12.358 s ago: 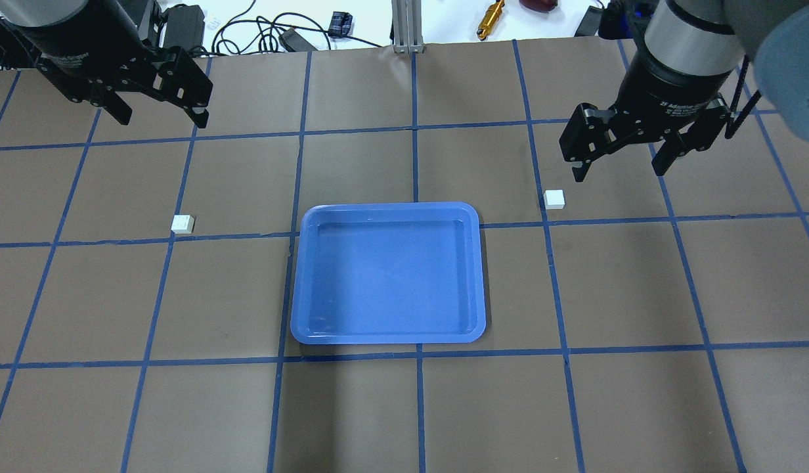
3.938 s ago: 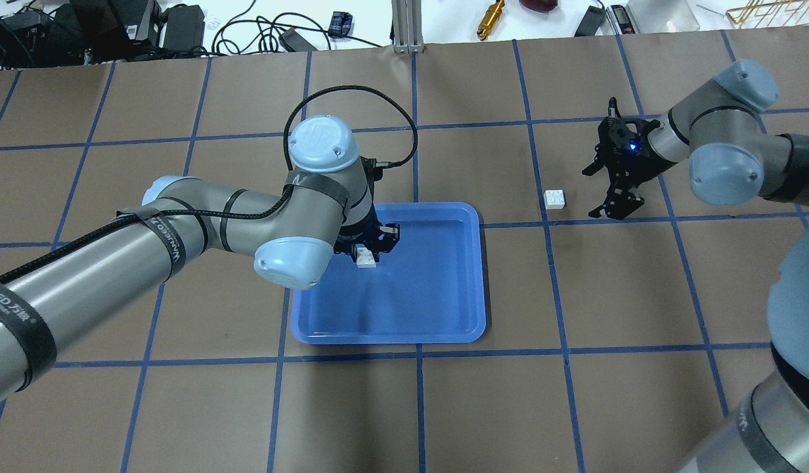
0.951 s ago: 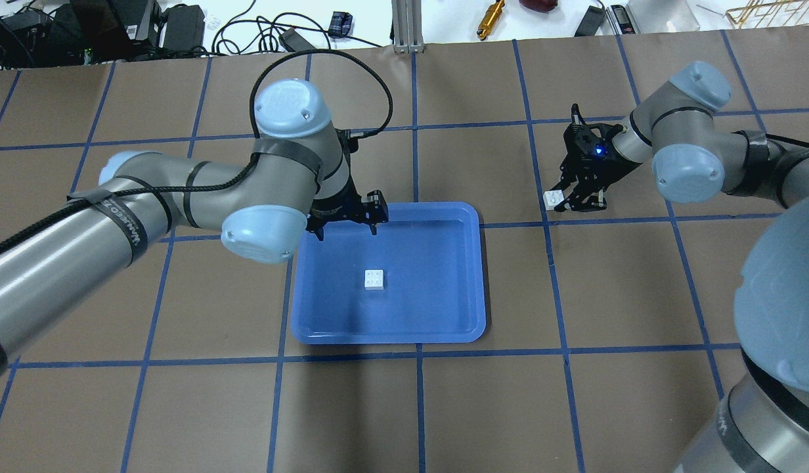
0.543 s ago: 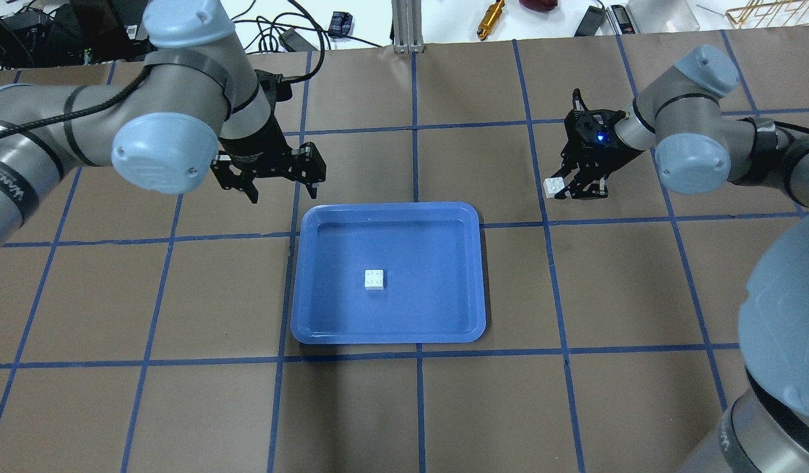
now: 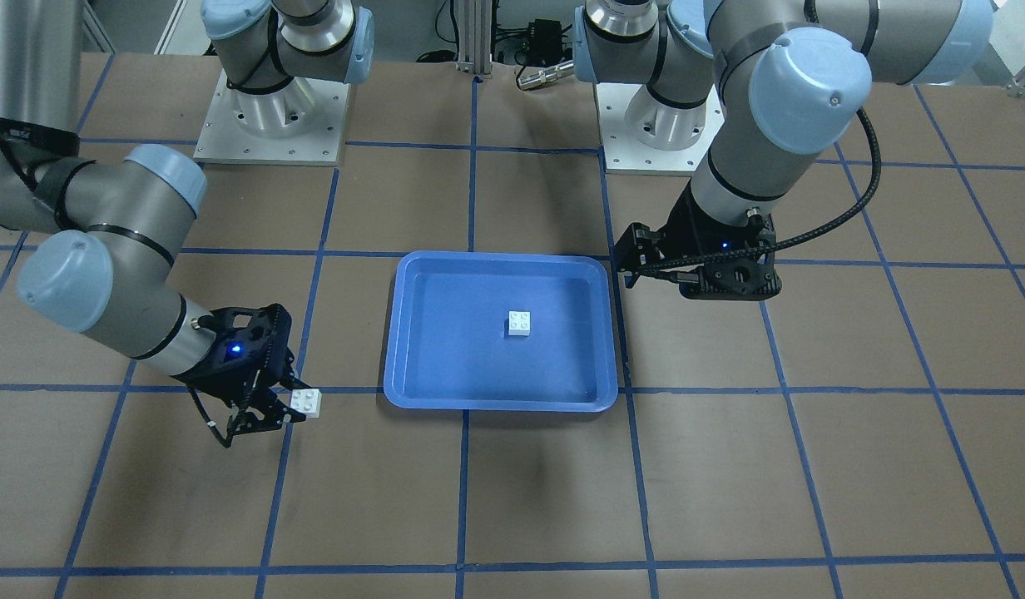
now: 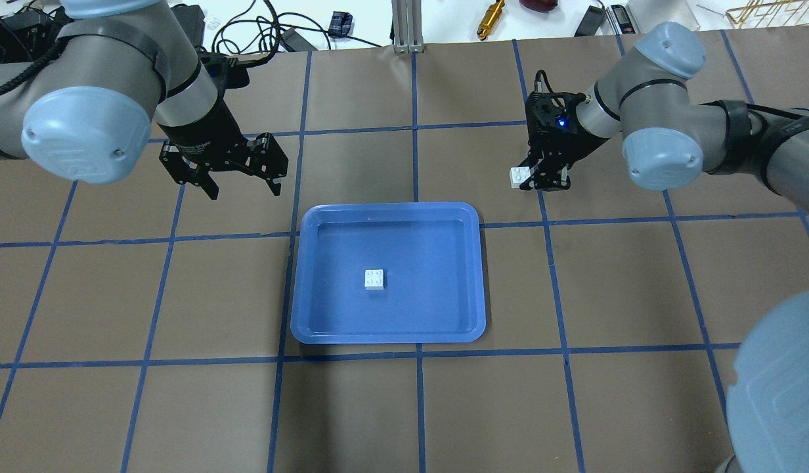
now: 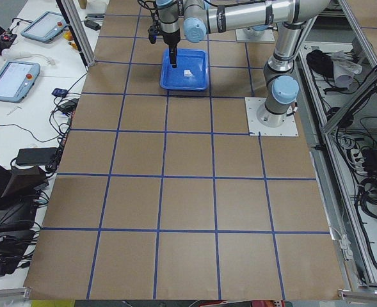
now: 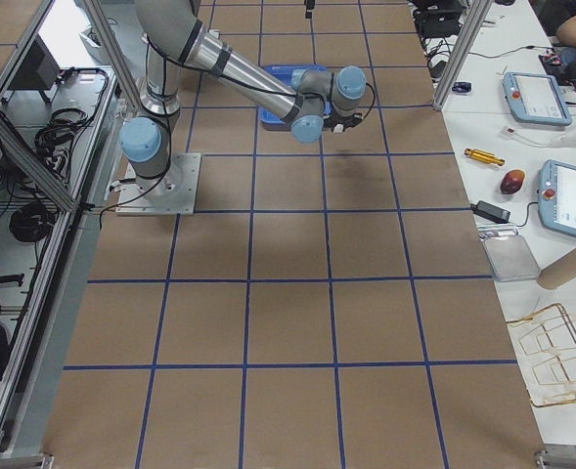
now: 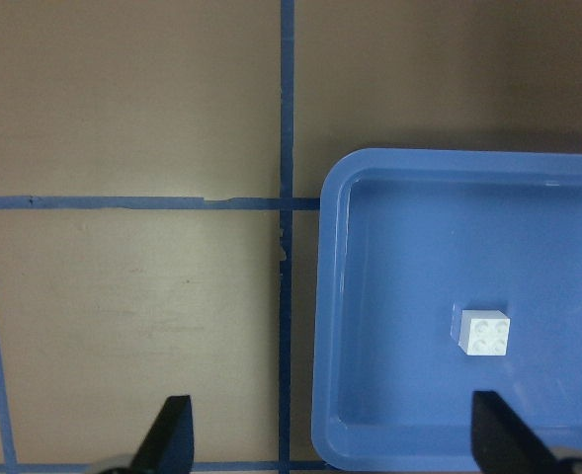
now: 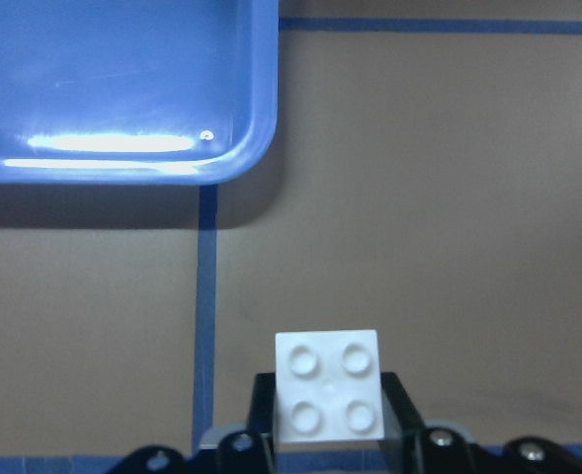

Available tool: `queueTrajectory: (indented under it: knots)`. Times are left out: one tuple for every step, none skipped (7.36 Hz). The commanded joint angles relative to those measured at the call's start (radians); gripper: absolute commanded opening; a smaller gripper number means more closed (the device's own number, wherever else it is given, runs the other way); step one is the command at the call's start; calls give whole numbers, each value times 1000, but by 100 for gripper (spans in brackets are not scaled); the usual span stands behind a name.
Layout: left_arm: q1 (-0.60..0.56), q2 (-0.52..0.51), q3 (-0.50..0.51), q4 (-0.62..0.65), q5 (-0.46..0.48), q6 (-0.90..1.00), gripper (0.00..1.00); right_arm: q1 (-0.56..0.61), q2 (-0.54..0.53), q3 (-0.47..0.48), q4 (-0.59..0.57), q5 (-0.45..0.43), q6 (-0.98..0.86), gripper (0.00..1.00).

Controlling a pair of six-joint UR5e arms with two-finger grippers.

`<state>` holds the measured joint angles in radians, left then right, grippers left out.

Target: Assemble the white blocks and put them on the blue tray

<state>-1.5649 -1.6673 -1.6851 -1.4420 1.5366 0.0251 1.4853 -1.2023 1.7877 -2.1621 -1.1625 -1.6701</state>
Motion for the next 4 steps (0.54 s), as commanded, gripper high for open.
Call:
queueTrajectory:
  knots:
    - [-4, 6, -25, 6, 2, 24, 100, 85, -14, 6, -8, 1, 70, 0]
    - [-9, -12, -48, 30, -4, 19, 100, 128, -14, 10, -11, 0, 85, 0]
    - [-12, -28, -79, 69, -9, 33, 99, 174, -14, 13, -12, 4, 101, 0]
    - [-21, -31, -129, 143, -9, 27, 94, 212, -13, 16, -19, 1, 168, 0]
